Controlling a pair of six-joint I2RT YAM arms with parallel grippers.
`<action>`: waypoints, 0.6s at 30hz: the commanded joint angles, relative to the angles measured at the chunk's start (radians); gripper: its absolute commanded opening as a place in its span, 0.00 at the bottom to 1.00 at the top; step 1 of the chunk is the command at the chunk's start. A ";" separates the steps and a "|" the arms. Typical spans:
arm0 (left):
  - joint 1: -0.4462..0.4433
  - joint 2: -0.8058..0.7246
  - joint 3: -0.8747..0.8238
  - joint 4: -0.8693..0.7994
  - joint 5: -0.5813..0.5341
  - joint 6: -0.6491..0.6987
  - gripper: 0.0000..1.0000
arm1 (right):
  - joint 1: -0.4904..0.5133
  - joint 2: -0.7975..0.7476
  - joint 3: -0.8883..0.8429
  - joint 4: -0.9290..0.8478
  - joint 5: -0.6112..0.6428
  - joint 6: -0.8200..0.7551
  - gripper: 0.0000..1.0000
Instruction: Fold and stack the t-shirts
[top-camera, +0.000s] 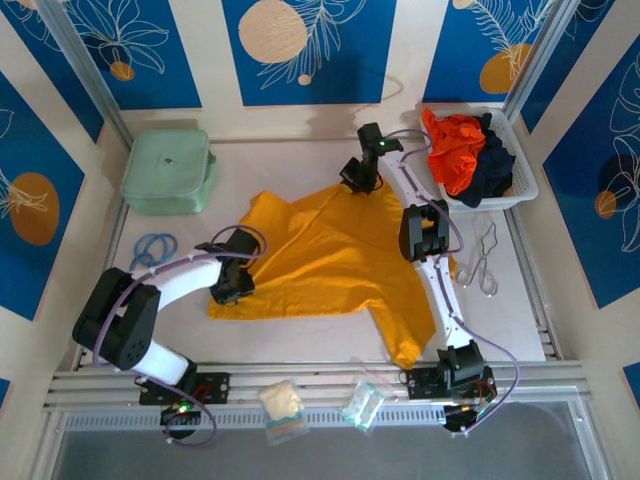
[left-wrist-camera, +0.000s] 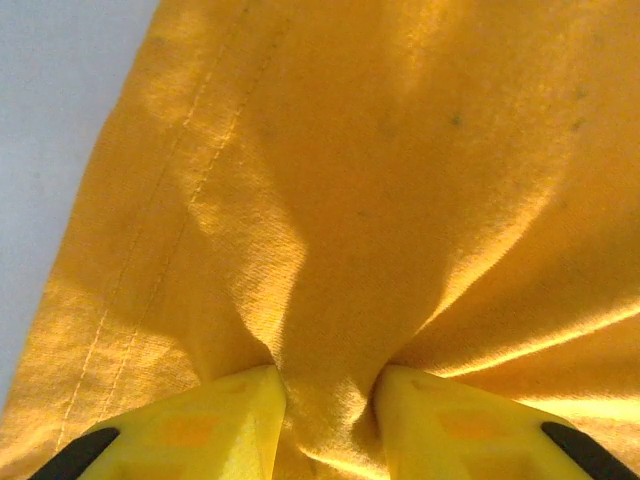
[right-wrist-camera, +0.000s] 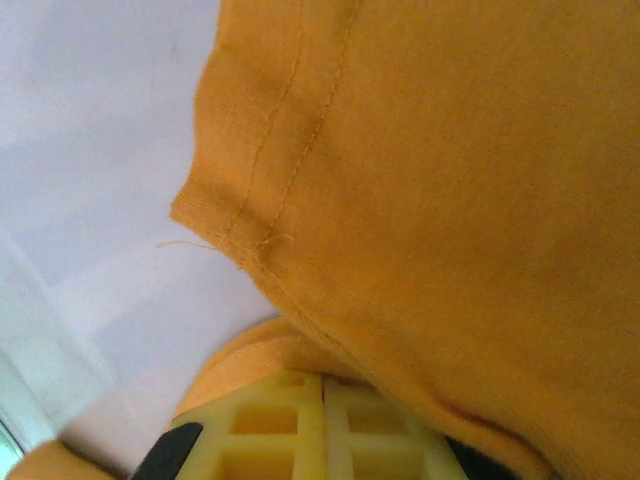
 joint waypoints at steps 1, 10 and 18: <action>-0.013 0.053 -0.112 -0.139 0.100 -0.055 0.35 | -0.010 0.016 -0.019 -0.005 0.082 0.069 0.00; -0.099 -0.052 -0.252 -0.095 0.208 -0.196 0.36 | 0.027 -0.057 -0.148 0.019 0.122 0.063 0.00; -0.127 -0.284 -0.168 -0.257 0.216 -0.209 0.60 | 0.038 -0.106 -0.145 -0.009 0.109 -0.007 0.00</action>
